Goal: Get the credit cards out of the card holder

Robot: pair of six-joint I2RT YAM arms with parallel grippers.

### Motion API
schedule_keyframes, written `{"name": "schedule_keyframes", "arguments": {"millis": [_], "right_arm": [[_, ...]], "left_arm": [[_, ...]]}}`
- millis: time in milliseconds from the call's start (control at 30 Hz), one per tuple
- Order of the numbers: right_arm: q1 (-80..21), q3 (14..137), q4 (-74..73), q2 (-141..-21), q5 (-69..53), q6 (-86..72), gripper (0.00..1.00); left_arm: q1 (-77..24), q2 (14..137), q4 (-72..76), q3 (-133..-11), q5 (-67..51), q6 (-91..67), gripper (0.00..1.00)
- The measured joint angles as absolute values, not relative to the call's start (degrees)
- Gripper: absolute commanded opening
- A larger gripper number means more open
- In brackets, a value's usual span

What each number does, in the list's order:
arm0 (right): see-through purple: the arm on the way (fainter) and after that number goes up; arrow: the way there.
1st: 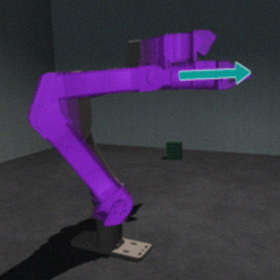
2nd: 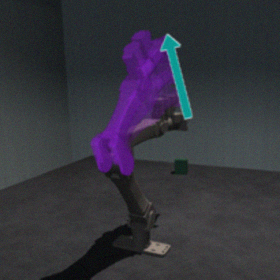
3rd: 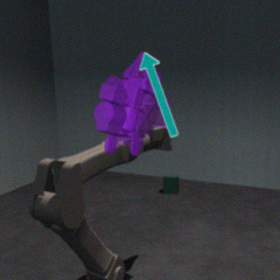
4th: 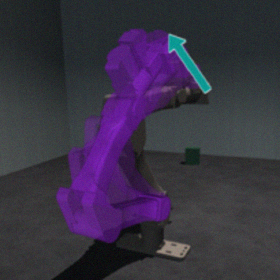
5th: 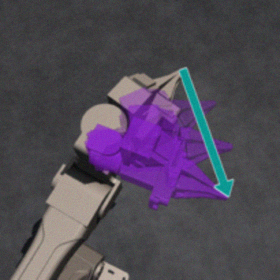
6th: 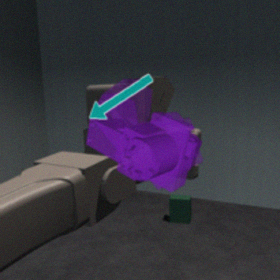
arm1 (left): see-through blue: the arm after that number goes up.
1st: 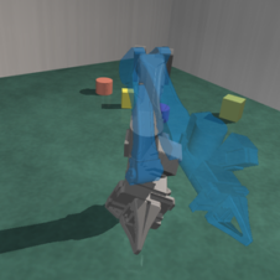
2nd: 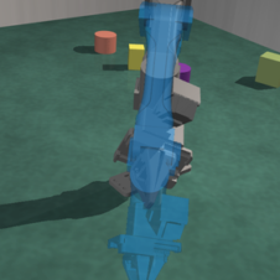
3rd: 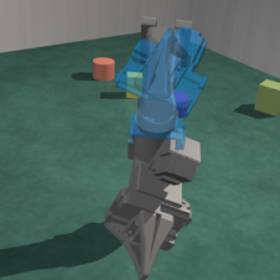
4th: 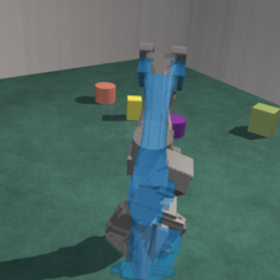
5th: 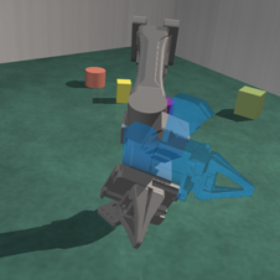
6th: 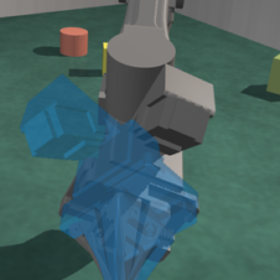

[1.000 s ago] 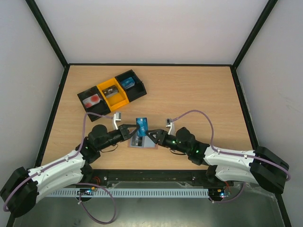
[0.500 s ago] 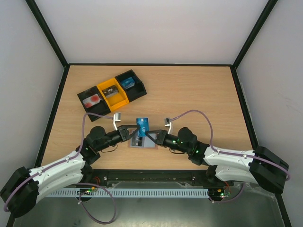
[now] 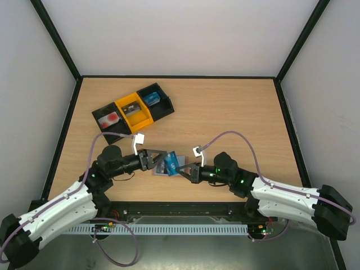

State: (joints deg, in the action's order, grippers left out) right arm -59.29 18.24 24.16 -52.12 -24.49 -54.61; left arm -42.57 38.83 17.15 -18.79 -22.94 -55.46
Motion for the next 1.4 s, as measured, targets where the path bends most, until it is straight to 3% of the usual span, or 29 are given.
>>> {"name": "schedule_keyframes", "arguments": {"millis": [400, 900, 1033, 1167, 1300, 1400], "right_arm": [[-59.3, 19.7, 13.4, -45.7, -40.0, -43.7, 0.02], [-59.3, 22.2, 12.5, -44.1, -47.7, -41.1, 0.02], [-59.3, 22.2, 12.4, -44.1, -48.2, -41.1, 0.02], [-59.3, 22.2, 12.3, -44.1, -48.5, -41.1, 0.02], [-59.3, 22.2, 12.2, -44.1, -48.4, -41.2, 0.14], [-59.3, 22.2, 11.7, -43.6, -47.2, -41.0, 0.37]], "left_arm": [[-42.1, 35.5, -7.5, -31.6, -33.4, -38.0, 0.50], [-42.1, 36.1, -12.2, -31.8, -47.1, -33.2, 0.20], [-42.1, 36.2, -12.2, -31.8, -47.8, -33.0, 0.04], [-42.1, 36.2, -12.2, -31.8, -48.0, -32.8, 0.03], [-42.1, 36.1, -12.2, -31.8, -47.7, -32.8, 0.03], [-42.1, 35.9, -12.3, -31.8, -46.5, -32.9, 0.03]]}}
